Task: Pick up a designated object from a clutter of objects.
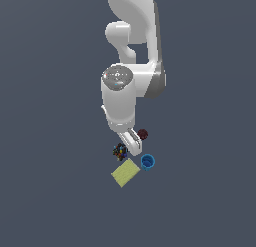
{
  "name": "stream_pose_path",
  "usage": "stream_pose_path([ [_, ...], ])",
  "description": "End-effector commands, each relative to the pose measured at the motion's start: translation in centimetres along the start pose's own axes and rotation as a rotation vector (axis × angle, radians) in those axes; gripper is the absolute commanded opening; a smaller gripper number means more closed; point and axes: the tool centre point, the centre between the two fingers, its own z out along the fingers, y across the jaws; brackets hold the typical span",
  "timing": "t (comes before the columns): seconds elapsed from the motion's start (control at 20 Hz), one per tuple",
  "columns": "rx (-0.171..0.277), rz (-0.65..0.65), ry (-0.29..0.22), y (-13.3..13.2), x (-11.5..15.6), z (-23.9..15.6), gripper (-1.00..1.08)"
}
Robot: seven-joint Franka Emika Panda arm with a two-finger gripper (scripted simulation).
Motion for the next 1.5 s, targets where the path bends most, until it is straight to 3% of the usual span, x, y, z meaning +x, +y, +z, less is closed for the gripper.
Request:
stream_pose_path([
  [0.0,0.002,0.074,0.003,0.0,0.3,1.1,1.00],
  [0.7,0.010,0.379,0.016,0.5,1.7,5.4,1.00],
  [1.45,0.010,0.423,0.019,0.7,1.9,7.2,1.00],
])
